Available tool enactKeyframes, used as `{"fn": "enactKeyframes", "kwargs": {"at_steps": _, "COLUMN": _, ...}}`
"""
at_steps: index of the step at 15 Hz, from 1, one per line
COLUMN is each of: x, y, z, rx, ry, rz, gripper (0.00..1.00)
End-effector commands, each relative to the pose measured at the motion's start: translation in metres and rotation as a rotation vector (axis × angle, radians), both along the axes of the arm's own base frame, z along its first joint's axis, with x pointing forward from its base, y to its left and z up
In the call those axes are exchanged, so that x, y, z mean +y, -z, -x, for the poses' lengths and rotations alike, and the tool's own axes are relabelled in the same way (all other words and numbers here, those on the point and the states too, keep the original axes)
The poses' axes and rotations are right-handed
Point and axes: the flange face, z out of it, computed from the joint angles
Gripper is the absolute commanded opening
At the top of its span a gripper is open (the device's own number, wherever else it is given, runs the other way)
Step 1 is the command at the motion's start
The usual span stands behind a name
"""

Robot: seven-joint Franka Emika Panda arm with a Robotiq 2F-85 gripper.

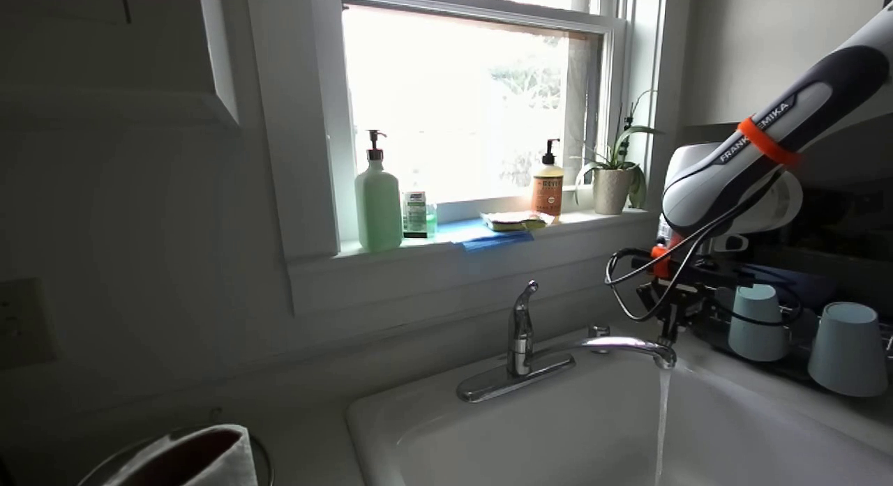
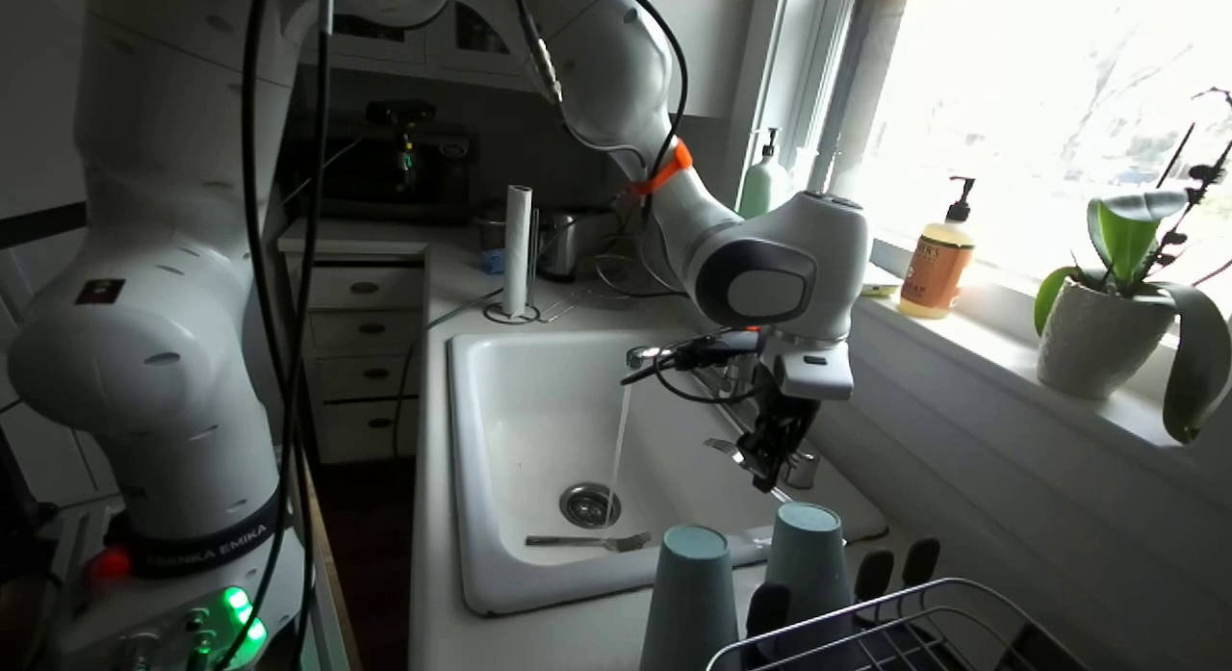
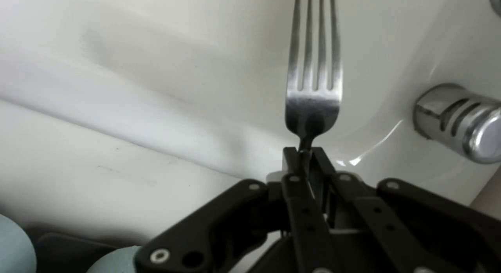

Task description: Turn the faucet on then rinse the fork under it

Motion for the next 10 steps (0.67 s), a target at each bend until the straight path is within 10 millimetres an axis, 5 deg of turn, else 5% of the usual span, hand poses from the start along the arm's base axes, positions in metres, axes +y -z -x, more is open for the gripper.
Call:
{"fn": "enactKeyframes", "kwargs": {"at_steps": 1, "x": 0.019, "y": -0.012, "z": 0.013, "rx": 0.036, "ry": -0.057, "rz": -0.016, "gripper": 0.03}}
{"fn": "enactKeyframes", "kwargs": {"at_steps": 4, "x": 0.042, "y": -0.015, "z": 0.022, "rx": 0.082, "ry": -0.126, "rz": -0.025, "gripper": 0.03}}
{"fn": "enactKeyframes", "kwargs": {"at_steps": 5, "x": 0.025, "y": -0.005, "z": 0.008, "rx": 0.063, "ry": -0.072, "rz": -0.023, "gripper": 0.11}}
{"fn": "enactKeyframes", "kwargs": {"at_steps": 10, "x": 0.039, "y": -0.008, "z": 0.013, "rx": 0.076, "ry": -0.108, "rz": -0.025, "gripper": 0.11}}
